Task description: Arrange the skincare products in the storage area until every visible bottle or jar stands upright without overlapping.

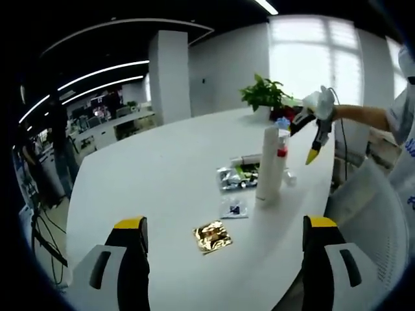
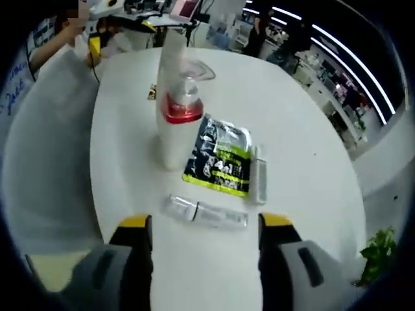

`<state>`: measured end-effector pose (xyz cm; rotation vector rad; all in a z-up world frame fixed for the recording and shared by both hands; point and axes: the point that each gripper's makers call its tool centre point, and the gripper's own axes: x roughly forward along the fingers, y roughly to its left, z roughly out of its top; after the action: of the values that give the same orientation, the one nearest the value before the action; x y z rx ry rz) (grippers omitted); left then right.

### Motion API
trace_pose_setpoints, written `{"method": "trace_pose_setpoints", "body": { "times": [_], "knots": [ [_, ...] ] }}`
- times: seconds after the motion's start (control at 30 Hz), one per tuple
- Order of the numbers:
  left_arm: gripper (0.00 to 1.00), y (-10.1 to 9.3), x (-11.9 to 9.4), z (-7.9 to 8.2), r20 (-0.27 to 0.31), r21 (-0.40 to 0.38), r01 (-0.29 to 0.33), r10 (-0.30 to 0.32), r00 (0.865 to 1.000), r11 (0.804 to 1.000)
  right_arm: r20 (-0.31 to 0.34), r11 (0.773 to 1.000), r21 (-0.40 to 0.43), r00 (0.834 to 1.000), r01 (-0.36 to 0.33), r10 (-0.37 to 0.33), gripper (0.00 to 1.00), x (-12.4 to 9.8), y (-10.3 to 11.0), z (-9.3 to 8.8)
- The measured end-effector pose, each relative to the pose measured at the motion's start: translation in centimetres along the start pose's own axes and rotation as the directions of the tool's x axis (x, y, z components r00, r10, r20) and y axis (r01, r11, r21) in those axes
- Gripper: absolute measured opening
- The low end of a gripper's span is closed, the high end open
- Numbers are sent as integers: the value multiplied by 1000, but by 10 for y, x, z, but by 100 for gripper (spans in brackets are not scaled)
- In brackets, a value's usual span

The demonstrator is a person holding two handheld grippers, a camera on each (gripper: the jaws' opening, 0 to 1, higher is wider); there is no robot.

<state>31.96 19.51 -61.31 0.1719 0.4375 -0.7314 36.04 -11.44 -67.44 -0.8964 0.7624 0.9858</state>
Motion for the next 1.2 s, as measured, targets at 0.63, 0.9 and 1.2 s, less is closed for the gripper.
{"method": "trace_pose_setpoints", "body": {
  "times": [0.63,0.9,1.2],
  "knots": [
    [97,0,-1,0,-6,-23,0,0,1000,1000,-148,954,-263,983,-147,110,50,30,-4,-18],
    [97,-1,-2,-2,-8,-37,-6,5,1000,999,-236,877,-419,961,-236,146,44,43,-4,-22],
    [96,-3,-4,-5,-17,-47,-8,7,1000,999,-301,799,-502,933,-331,197,37,56,-7,-24]
  ]
}}
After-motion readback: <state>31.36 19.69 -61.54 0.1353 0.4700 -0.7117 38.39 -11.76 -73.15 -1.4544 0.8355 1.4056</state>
